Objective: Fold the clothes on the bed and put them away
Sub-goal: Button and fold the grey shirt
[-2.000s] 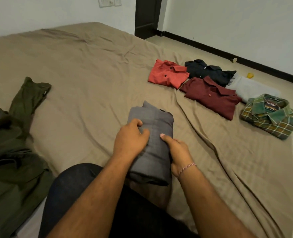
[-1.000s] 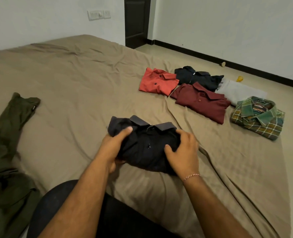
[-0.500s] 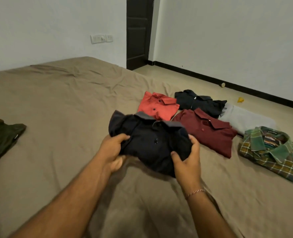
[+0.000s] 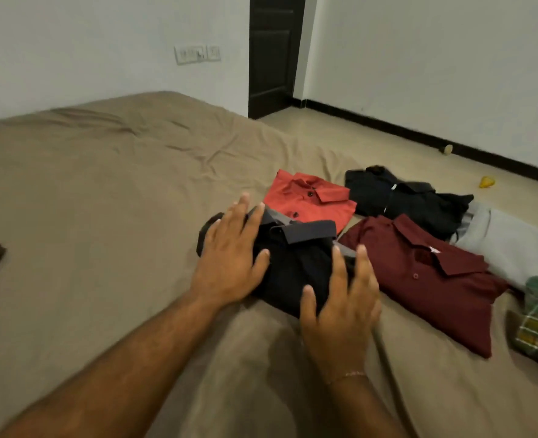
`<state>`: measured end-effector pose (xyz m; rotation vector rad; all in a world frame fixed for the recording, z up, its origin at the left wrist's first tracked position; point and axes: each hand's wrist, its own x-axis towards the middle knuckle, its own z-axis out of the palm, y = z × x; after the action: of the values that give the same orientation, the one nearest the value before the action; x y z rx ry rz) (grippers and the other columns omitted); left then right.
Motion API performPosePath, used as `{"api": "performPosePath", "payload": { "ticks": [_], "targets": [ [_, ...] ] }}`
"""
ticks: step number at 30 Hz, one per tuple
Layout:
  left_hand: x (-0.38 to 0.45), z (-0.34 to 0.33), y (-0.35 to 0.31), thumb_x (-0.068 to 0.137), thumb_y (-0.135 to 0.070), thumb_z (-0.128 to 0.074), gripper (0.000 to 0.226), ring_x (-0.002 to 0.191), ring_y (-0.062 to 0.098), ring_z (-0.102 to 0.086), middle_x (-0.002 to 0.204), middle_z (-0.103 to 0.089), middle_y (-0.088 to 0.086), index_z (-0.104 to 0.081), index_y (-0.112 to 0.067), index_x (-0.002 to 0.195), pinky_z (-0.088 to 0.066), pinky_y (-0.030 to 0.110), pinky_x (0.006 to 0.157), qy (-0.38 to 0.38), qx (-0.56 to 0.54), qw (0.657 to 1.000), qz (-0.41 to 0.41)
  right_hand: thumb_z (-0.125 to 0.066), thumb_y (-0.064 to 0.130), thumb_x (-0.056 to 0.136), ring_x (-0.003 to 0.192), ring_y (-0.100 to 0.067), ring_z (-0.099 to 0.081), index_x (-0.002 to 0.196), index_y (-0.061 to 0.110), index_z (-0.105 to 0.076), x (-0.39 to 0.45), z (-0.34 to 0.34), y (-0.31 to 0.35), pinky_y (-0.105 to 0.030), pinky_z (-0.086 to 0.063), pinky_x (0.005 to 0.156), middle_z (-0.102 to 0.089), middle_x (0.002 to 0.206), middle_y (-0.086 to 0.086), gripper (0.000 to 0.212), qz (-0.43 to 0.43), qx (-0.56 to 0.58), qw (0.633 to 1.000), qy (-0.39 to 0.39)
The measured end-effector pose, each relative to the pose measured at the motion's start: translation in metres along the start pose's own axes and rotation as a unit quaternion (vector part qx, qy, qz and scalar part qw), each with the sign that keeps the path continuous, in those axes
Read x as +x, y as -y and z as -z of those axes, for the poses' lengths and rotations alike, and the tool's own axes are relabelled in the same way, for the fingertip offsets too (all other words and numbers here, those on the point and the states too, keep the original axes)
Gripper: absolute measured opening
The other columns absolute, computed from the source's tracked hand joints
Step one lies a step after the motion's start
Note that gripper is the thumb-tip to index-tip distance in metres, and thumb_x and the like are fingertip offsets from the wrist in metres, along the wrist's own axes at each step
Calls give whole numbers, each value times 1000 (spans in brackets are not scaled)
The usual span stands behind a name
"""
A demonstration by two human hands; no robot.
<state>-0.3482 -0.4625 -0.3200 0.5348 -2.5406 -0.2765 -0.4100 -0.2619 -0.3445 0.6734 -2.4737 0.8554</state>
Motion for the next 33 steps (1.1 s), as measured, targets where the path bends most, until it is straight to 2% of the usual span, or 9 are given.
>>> {"api": "performPosePath", "payload": {
  "ticks": [4,10,15,20,23,25,28,31,33],
  "targets": [
    [-50,-51,10,100,-65,-12,76,161,14,1,173,2,-7,-10,-29,167,-7,46,130,134,35,989,46,-43,50,94,156,-29,-24,155,26,-45,-3,-40,-11,-60,-17,124,-36,166,-7,66,107,-113,976,152],
    [-55,-39,18,98,-66,-22,79,160,11,11,175,5,-4,-13,-28,167,0,49,130,126,-7,991,44,-42,48,94,156,-31,-25,152,20,-51,-7,-42,-9,-62,-17,123,-38,164,-11,64,107,-142,971,159],
    [-138,5,0,95,-40,-47,70,158,11,-16,172,-20,2,-35,-18,161,-11,34,129,-25,-141,979,148,-52,37,90,159,-29,-15,161,18,-34,-73,-11,39,-57,-14,126,-15,172,-12,75,171,-51,969,169],
    [-193,80,24,97,-7,-58,40,125,13,-60,138,-59,-1,-65,-29,129,-47,42,113,-51,-331,888,314,-50,38,87,141,-17,-47,159,24,-35,-157,-4,130,-45,-35,117,-45,158,5,74,191,150,913,328],
    [-224,152,67,92,-5,-63,32,99,17,-68,114,-70,-1,-69,-31,110,-55,39,99,-70,-219,908,349,-41,59,91,140,-17,-42,151,35,-45,-184,11,175,-44,-27,119,-47,152,11,65,263,146,854,424],
    [-261,196,101,92,-20,-66,31,114,26,-63,126,-66,4,-68,-25,122,-50,38,99,-28,-10,935,353,-39,66,92,141,-12,-36,134,44,-60,-201,20,190,-48,-15,122,-49,147,20,52,341,128,805,469],
    [-330,250,136,86,-38,-68,73,145,36,-33,160,-33,14,-40,-25,153,-31,59,109,-6,296,861,414,-53,55,99,138,-5,-37,119,45,-72,-211,33,199,-39,2,123,-53,143,25,29,329,143,759,543],
    [-373,275,165,86,-45,-70,90,141,41,-37,159,-33,19,-21,-25,160,-35,64,105,27,295,805,514,-63,40,95,131,-8,-49,110,40,-76,-209,38,196,-38,-12,126,-60,135,17,20,300,154,764,550],
    [-377,282,172,92,-38,-65,51,116,39,-59,131,-60,17,-51,-21,139,-50,54,94,11,205,821,532,-65,36,88,119,-11,-58,110,34,-77,-210,47,192,-40,-35,118,-65,120,13,25,272,193,777,535]
  ]
}}
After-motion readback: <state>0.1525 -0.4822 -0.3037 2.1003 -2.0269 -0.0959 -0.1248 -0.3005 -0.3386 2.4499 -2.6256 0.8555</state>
